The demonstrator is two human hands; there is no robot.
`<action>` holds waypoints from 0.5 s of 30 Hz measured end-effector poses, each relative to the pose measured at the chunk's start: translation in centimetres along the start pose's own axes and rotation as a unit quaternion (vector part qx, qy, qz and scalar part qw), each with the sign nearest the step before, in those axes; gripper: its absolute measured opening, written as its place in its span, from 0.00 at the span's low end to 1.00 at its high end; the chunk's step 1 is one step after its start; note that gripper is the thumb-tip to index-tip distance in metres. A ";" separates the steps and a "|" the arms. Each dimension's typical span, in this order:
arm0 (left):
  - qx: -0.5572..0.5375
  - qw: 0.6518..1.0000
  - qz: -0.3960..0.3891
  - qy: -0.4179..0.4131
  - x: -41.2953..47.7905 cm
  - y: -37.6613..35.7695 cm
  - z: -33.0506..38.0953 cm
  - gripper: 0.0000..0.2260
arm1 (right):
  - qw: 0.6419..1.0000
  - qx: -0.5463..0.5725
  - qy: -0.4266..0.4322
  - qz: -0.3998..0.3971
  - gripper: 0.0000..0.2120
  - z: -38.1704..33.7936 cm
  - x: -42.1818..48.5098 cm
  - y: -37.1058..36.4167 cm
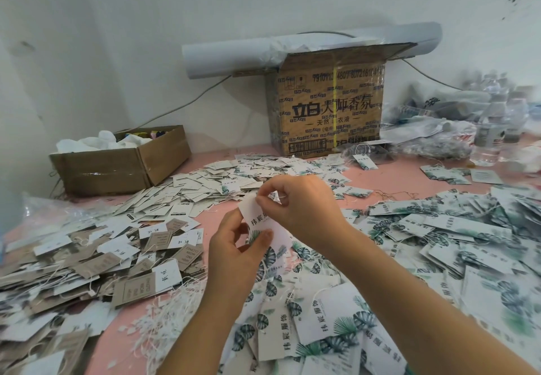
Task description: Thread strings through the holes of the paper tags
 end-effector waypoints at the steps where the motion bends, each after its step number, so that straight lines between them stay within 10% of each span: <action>1: -0.003 1.000 0.002 -0.001 0.0 0.0 0.1 0.18 | 1.000 -0.001 0.003 -0.001 0.07 -0.1 0.0 -0.1; 15: -0.083 0.995 0.034 0.036 0.0 0.5 0.4 0.19 | 1.000 -0.006 0.001 0.023 0.07 0.1 0.0 0.4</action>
Point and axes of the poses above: each hand's wrist, its own x-axis towards the middle knuckle, its own y-axis out of the back of the hand, z = x × y, the point moved 10 cm from there along x, towards the middle knuckle, and after that the axes turned 7 degrees about z, right-handed, at the moved point
